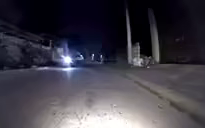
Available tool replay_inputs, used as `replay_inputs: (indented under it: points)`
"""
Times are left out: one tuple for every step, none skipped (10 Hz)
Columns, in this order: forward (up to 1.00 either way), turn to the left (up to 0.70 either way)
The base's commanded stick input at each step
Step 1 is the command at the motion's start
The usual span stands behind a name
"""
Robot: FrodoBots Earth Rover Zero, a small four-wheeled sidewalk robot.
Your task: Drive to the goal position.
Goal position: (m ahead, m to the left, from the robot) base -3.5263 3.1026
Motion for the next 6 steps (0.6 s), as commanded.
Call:
replay_inputs:
  points:
    - [0.12, 0.03]
    - [0.12, 0.03]
    - [0.12, 0.03]
    - [0.12, 0.03]
    - [0.12, 0.03]
    - [0.12, 0.03]
